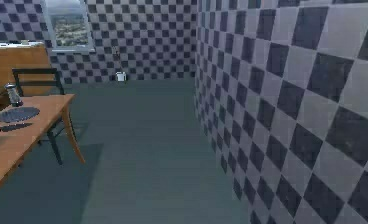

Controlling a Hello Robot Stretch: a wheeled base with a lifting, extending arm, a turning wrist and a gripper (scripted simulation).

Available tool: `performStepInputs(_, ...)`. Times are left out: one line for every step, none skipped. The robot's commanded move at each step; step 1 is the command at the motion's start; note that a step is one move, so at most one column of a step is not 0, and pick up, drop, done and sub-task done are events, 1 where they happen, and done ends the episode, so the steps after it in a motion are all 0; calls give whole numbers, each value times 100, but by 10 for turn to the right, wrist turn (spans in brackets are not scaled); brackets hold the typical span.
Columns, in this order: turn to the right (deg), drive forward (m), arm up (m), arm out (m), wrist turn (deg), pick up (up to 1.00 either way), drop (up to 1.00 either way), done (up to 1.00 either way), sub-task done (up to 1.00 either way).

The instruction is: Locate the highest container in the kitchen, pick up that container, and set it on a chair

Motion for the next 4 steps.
performStepInputs(0, 5, 0, 0, 0, 0, 0, 0, 0)
performStepInputs(-90, 0, 0, 0, 0, 0, 0, 0, 0)
performStepInputs(0, 100, 0, 0, 0, 0, 0, 0, 0)
performStepInputs(-30, 0, 0, 0, 0, 0, 0, 0, 0)
